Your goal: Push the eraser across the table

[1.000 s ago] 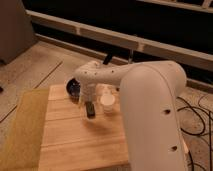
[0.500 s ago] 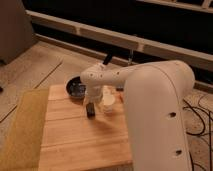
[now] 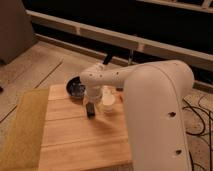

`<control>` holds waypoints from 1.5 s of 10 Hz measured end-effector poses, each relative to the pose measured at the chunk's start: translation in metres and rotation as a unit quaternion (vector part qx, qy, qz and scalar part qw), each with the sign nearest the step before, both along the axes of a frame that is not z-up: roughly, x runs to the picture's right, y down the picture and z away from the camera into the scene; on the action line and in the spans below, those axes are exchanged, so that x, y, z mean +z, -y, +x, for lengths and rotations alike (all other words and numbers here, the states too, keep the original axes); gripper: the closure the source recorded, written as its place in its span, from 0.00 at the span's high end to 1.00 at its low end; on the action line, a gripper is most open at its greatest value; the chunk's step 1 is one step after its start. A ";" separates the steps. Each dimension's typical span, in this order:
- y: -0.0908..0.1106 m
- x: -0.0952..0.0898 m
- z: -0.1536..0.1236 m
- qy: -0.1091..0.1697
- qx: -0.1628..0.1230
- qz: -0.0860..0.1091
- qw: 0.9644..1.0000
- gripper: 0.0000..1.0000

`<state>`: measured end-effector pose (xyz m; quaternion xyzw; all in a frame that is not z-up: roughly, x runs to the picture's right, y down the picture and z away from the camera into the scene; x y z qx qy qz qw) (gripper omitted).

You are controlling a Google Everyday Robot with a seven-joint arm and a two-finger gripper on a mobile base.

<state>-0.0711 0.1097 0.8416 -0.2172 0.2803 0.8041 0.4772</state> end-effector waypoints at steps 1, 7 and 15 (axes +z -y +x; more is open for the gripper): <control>0.000 0.000 0.000 0.000 0.000 0.000 1.000 0.65; 0.000 0.000 0.001 0.000 0.000 0.000 1.000 0.65; -0.004 0.005 -0.001 0.016 -0.018 -0.004 1.000 0.65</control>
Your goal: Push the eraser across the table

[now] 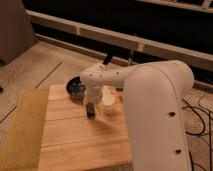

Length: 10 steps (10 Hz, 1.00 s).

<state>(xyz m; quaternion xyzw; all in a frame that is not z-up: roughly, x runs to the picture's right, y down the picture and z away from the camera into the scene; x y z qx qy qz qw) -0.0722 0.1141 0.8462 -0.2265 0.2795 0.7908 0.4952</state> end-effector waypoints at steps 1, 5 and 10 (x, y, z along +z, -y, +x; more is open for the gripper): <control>-0.003 0.002 -0.002 0.015 -0.015 -0.003 1.000 0.65; -0.007 0.017 -0.024 0.128 -0.098 -0.008 0.987 0.65; -0.013 0.034 -0.015 0.153 -0.160 -0.030 0.975 0.65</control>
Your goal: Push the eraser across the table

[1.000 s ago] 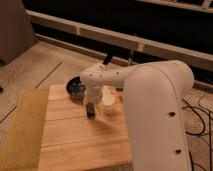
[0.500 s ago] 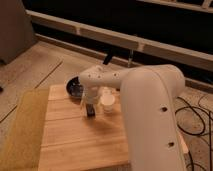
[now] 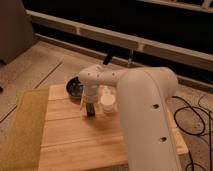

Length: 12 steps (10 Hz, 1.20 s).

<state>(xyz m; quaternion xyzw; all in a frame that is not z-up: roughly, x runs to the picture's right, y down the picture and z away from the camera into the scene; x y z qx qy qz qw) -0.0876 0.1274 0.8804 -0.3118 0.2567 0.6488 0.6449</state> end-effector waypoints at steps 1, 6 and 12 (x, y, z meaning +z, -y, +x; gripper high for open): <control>-0.004 0.003 -0.003 0.002 -0.013 -0.003 1.000 0.65; -0.010 0.024 -0.042 0.039 -0.088 -0.008 0.995 0.65; -0.001 0.027 -0.122 0.104 -0.133 0.000 0.986 0.65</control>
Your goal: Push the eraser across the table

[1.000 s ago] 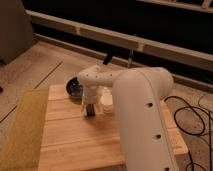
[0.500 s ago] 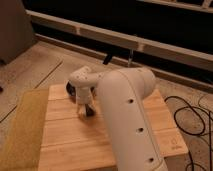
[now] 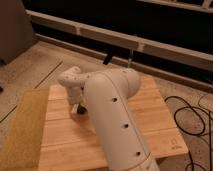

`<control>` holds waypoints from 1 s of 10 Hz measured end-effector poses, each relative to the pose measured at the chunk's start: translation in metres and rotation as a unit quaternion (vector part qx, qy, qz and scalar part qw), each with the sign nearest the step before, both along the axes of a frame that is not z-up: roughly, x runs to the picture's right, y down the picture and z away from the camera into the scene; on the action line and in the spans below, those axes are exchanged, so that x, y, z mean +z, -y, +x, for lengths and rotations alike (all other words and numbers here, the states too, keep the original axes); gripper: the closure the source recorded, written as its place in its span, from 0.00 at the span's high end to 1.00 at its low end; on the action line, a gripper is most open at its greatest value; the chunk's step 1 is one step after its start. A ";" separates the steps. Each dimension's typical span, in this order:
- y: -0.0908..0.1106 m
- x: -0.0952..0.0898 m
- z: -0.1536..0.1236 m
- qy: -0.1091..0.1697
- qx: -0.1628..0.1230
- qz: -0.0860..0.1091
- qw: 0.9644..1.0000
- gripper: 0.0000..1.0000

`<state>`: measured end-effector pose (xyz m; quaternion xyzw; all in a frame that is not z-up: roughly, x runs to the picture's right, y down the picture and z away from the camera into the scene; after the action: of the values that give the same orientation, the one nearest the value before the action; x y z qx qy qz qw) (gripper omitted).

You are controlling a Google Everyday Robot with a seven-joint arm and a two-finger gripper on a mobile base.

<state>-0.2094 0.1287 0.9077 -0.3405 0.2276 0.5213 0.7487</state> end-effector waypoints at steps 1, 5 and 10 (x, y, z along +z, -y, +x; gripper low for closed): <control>0.002 -0.003 -0.014 0.011 -0.003 0.001 1.000 0.65; 0.003 -0.020 -0.068 0.052 -0.003 0.000 0.999 0.65; 0.035 -0.015 0.079 -0.089 0.044 0.036 0.994 0.65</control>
<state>-0.1307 0.0935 0.8926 -0.2748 0.2594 0.5898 0.7137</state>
